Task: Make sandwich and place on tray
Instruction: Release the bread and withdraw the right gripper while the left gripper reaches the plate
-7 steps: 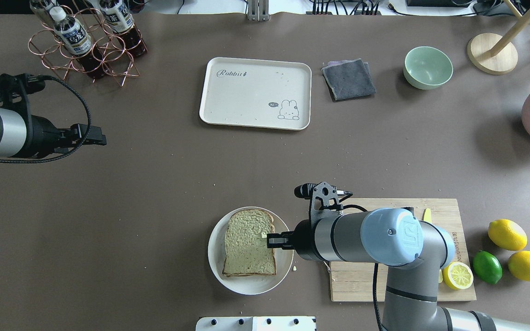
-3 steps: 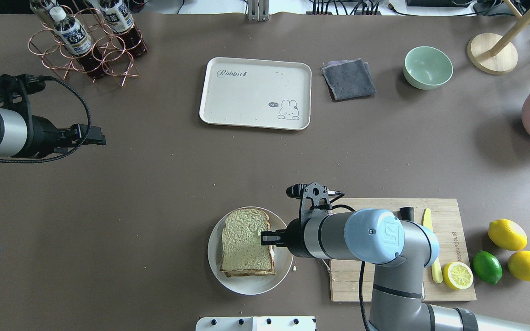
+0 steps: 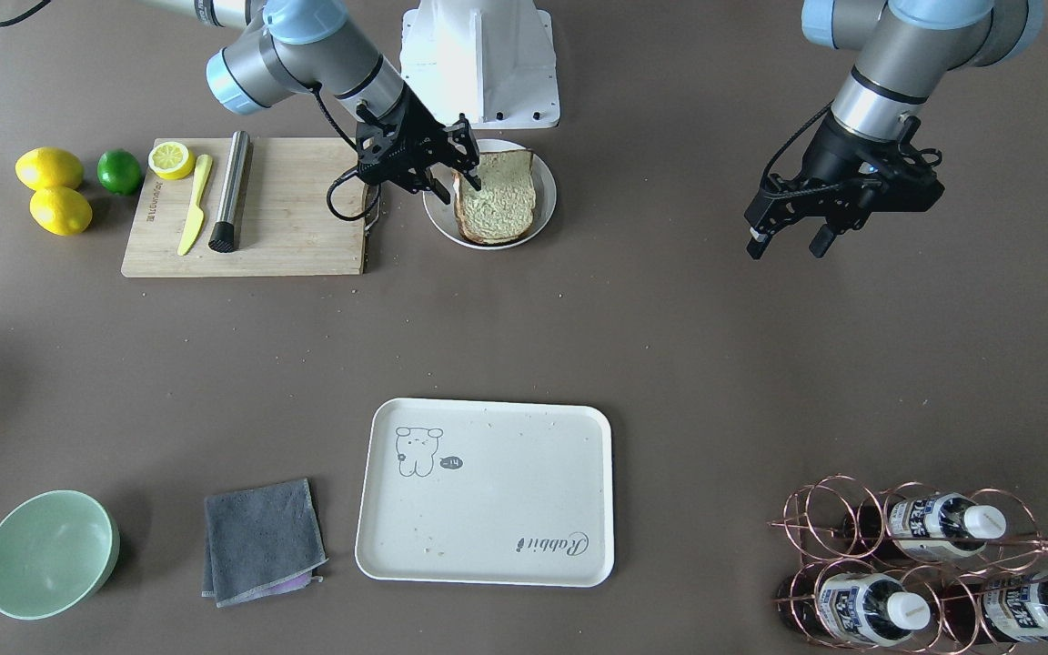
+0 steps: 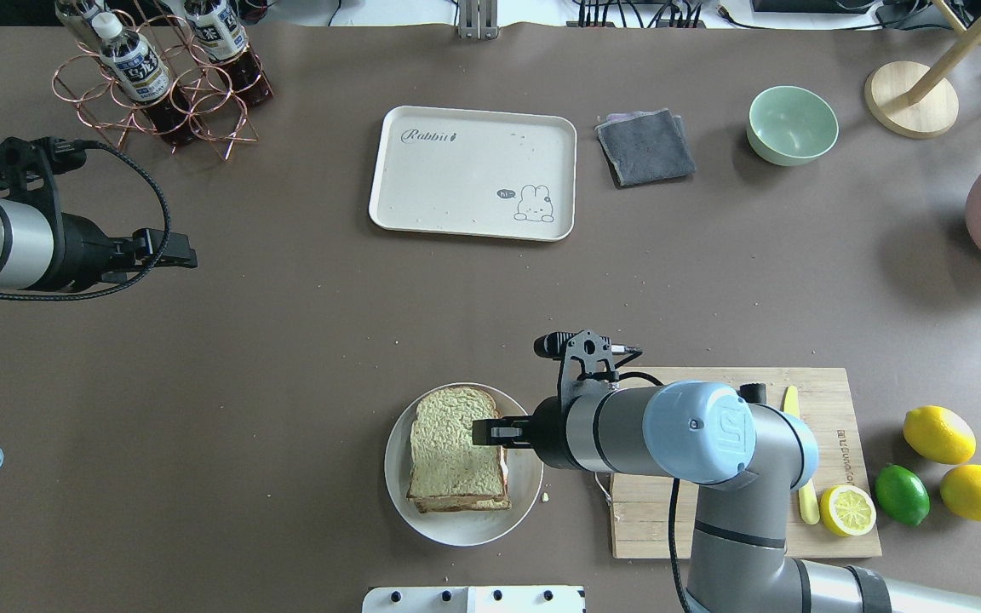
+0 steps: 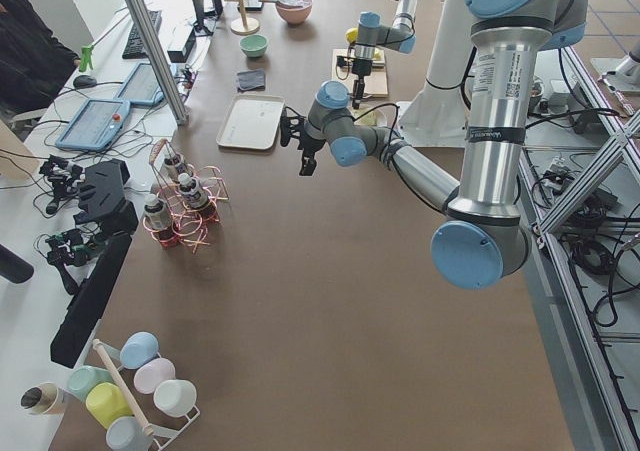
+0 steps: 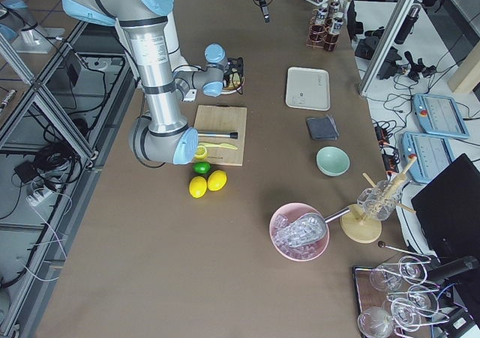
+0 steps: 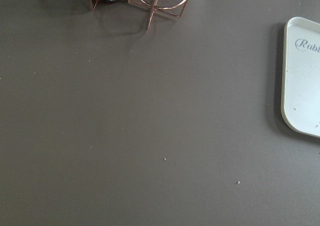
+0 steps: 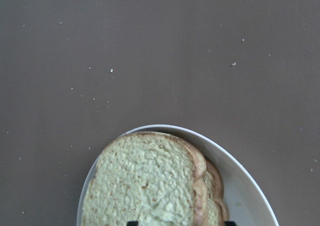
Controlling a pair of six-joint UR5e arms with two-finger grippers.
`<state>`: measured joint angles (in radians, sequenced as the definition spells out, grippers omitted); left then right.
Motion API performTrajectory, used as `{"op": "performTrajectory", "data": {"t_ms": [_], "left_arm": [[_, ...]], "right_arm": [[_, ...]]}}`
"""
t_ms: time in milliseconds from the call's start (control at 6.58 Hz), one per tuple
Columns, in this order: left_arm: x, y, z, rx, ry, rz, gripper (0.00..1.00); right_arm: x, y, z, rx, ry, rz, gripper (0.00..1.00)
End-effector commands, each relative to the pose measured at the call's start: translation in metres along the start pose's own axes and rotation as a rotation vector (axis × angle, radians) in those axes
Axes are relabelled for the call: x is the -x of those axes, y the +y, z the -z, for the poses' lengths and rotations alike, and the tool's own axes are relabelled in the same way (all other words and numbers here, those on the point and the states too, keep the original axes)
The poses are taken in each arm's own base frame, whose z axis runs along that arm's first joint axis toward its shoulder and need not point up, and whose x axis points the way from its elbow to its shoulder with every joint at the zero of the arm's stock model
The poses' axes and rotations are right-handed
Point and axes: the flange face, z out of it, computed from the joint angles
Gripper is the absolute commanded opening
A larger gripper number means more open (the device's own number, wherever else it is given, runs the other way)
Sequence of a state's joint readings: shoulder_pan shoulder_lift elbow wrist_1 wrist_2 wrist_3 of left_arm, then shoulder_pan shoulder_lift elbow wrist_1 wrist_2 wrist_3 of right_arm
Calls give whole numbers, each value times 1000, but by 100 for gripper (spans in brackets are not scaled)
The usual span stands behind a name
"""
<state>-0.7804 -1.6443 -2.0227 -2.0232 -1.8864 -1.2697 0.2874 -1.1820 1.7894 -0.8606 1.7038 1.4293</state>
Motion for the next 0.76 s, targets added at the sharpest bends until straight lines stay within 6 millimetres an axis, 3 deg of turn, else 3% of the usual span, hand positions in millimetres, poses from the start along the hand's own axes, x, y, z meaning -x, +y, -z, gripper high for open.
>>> {"op": "performTrajectory", "data": {"t_ms": [0, 152, 456, 608], "left_arm": [[-27, 7, -1, 13, 38, 42, 97], [-54, 26, -10, 6, 62, 69, 97], [-113, 86, -29, -1, 112, 101, 97], [-130, 119, -34, 12, 129, 99, 96]], "right_arm": [[-8, -30, 26, -22, -10, -13, 99], [-24, -59, 44, -2, -5, -33, 99], [-57, -111, 81, 9, 11, -77, 99], [-81, -129, 98, -2, 34, -93, 99]]}}
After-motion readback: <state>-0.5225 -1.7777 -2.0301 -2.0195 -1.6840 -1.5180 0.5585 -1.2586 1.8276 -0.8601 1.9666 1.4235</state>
